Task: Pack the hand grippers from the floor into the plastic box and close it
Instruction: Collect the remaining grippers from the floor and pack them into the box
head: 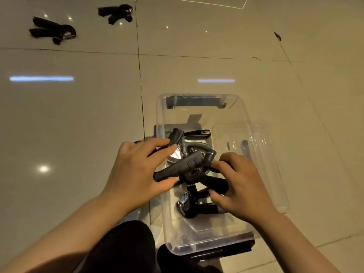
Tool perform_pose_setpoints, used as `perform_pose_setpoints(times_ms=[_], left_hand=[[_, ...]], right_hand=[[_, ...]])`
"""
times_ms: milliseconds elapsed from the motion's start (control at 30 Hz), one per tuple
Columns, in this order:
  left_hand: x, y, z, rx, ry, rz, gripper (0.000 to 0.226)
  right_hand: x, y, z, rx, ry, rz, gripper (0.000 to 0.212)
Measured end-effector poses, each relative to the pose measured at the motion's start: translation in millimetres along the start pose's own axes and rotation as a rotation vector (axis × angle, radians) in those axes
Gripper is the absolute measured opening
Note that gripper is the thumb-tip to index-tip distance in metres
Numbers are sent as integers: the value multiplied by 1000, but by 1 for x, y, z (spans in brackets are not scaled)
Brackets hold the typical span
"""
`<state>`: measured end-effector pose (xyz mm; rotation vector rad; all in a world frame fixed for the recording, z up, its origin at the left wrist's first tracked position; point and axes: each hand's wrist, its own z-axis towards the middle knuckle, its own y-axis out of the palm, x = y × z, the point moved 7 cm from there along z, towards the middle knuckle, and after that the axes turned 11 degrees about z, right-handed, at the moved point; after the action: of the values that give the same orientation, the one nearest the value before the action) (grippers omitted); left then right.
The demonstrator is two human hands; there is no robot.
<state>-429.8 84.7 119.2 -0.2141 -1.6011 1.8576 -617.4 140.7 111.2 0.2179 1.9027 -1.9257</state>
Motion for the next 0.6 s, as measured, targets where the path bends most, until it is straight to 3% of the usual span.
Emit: perform_pose_setpoints(times_ms=[233, 433, 600], left_hand=[[-3, 6, 0, 65, -76, 0, 58], [-6, 12, -2, 86, -202, -158, 61], [-16, 13, -4, 144, -338, -190, 61]], right_hand=[[20, 32, -13, -88, 115, 104, 53], [21, 4, 20, -110, -12, -14, 60], [17, 24, 48, -254, -100, -109, 70]])
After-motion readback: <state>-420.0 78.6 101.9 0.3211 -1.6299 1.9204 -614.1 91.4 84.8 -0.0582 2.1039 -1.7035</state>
